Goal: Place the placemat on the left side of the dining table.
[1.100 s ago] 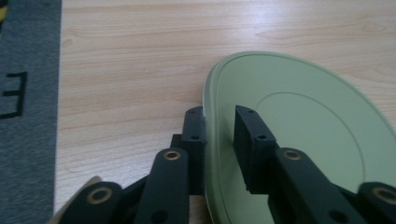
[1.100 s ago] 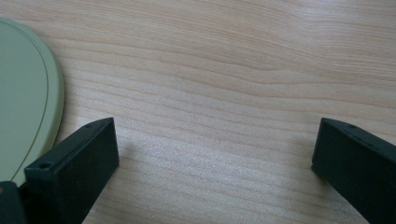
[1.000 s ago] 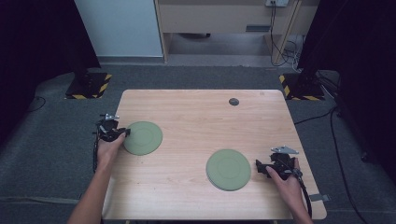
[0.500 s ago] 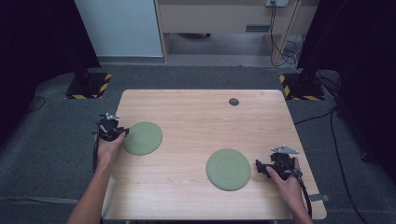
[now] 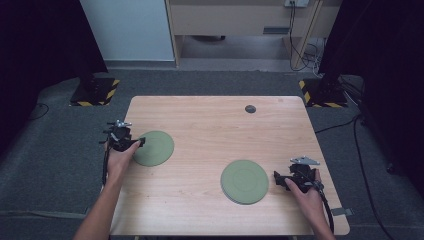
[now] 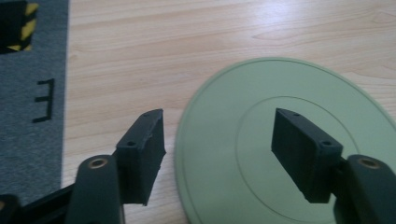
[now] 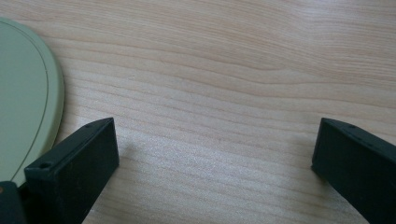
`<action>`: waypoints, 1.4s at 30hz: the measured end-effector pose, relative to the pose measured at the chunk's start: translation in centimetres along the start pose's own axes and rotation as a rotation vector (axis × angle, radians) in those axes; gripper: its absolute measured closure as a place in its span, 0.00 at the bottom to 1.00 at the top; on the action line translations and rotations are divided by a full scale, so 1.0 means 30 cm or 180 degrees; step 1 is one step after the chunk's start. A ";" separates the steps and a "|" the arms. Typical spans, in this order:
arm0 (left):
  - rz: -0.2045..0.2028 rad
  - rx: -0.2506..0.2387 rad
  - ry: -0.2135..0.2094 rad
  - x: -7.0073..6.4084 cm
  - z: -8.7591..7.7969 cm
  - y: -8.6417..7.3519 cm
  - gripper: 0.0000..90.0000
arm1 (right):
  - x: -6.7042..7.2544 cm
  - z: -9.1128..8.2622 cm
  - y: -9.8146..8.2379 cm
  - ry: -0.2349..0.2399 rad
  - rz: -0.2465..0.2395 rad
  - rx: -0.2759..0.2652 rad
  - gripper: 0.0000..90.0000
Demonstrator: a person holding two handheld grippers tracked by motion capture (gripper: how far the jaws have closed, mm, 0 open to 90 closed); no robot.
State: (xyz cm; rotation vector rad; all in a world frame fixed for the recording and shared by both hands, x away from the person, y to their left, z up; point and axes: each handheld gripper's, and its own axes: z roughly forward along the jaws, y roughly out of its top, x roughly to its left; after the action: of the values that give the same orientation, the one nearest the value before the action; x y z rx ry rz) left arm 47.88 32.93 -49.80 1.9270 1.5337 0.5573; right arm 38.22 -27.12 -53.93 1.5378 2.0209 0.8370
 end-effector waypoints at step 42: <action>0.0405 -0.0225 -0.0383 -0.251 -0.146 0.041 0.05 | -0.006 -0.011 -0.011 0.0035 -0.0047 0.0000 0.01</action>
State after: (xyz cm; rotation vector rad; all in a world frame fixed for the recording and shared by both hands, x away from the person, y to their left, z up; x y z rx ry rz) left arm 44.04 26.33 -45.44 1.9762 1.3071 0.5322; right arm 37.82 -27.42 -53.92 1.5195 2.0375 0.8414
